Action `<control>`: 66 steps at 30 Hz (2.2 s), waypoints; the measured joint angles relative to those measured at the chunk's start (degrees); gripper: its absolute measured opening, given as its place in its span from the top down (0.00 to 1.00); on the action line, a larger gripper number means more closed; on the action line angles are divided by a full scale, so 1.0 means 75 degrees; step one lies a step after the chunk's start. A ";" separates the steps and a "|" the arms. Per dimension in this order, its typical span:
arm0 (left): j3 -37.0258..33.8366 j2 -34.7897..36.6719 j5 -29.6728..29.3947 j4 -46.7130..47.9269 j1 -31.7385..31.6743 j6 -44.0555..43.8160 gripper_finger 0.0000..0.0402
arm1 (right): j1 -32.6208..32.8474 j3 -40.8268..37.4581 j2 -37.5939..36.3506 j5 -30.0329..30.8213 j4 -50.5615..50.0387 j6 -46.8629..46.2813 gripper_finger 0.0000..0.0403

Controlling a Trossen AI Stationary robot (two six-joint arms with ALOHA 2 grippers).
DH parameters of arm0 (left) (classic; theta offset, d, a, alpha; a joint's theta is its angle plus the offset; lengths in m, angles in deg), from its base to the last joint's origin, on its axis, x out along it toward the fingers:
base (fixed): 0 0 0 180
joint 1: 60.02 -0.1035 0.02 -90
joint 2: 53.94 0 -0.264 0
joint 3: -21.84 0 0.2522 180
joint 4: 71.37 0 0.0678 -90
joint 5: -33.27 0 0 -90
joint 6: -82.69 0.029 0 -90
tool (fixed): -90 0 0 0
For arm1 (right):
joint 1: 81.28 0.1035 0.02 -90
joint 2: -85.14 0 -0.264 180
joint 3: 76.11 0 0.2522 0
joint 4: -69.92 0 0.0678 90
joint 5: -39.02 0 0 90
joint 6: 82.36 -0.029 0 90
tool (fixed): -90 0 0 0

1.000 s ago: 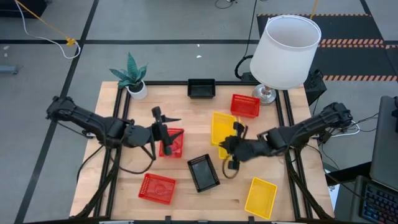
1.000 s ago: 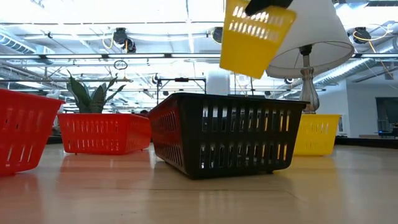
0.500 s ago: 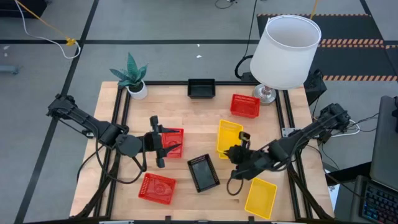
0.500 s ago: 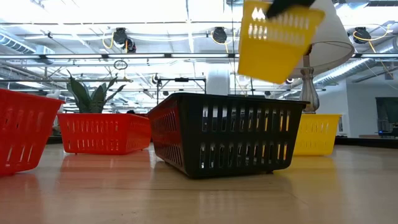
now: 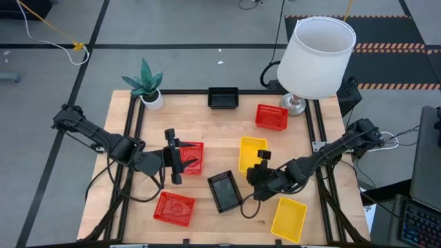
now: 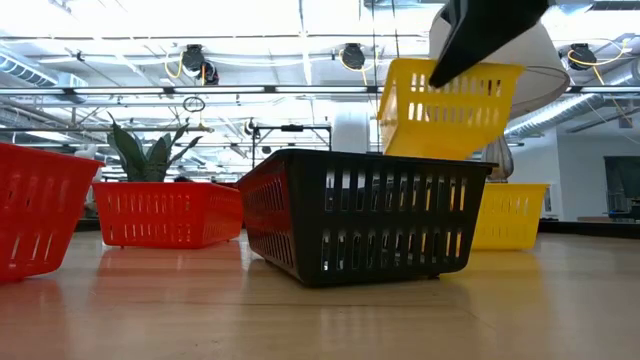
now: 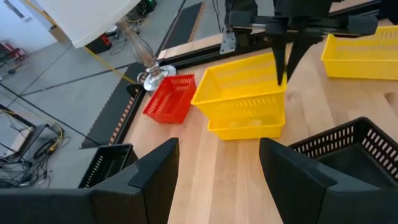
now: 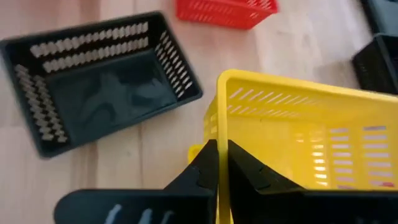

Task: Stack baskets by color
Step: Stack the top yellow basket on the middle yellow basket

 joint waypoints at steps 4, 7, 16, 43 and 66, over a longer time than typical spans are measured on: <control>0.0000 0.0000 -0.0002 0.0000 -0.0006 0.0044 0.44 | 0.0028 -0.0032 -0.0010 -0.0051 -0.0036 0.0085 0.98; 0.0000 0.0000 -0.0002 0.0016 -0.0006 0.0041 0.44 | 0.0047 -0.0232 0.0000 -0.0057 -0.0068 0.0246 0.98; 0.0000 0.0000 -0.0002 0.0061 -0.0006 0.0071 0.44 | -0.0015 -0.0438 -0.0003 -0.0054 -0.0065 0.0137 0.97; 0.0000 0.0000 -0.0002 0.0061 -0.0006 0.0108 0.44 | -0.0172 -0.1035 -0.0003 -0.0258 0.0579 0.0304 0.97; 0.0000 0.0000 -0.0002 0.0061 -0.0006 0.0105 0.44 | -0.0414 -0.1524 -0.0003 -0.0464 0.1072 0.0300 0.86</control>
